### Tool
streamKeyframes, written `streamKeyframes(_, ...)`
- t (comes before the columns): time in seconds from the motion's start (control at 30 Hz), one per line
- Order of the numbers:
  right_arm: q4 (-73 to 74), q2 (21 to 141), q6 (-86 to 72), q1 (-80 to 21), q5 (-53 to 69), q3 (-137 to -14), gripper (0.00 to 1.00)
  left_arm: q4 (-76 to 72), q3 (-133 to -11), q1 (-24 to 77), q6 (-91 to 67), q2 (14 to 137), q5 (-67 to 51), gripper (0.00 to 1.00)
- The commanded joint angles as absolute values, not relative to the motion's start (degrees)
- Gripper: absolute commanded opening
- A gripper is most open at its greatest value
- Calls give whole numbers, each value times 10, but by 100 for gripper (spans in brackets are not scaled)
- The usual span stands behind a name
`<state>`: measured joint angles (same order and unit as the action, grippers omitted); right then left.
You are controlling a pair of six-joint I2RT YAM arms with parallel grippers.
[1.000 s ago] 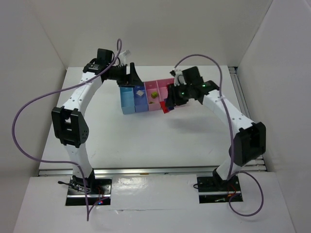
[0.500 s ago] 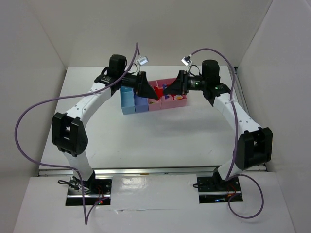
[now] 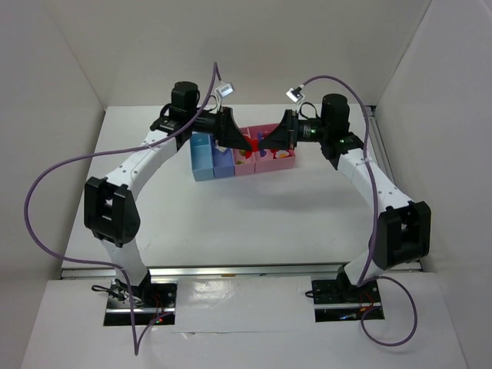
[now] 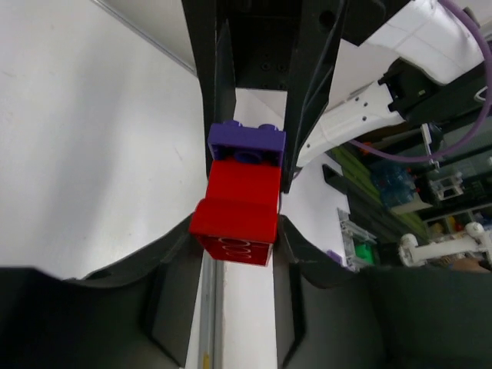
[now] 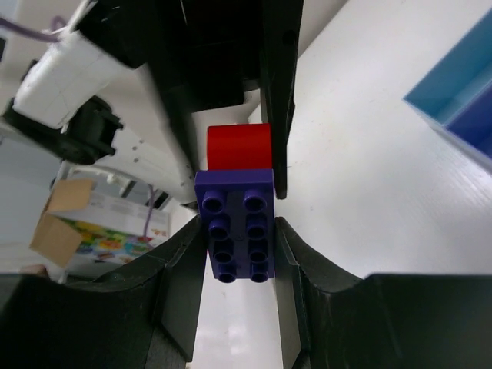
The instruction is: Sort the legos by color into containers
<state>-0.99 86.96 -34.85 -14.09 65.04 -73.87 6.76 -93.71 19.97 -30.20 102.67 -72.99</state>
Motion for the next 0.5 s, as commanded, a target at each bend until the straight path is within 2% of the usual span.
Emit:
streamKeyframes(0.0,-41,858,-357,-141,656,-732,19,-36,-943,203,-354,1030,-774,45)
streamKeyframes(0.07,-27,858,-351,-134,656,-732,19,-44,-943,203,-359,1036,-780,27)
streamKeyframes(0.1,-27,858,-345,-134,656,-732,17,-33,-950,203,-349,1036,-780,10)
streamKeyframes(0.13,-19,852,-345,-120,656,-732,17,-13,-950,203,-343,1041,-780,2)
streamKeyframes(0.33,19,820,-331,-49,606,-714,15,11,-965,184,-332,1054,-766,0)
streamKeyframes(0.47,109,812,-288,-38,539,-723,15,-12,-965,172,-372,1078,-744,0)
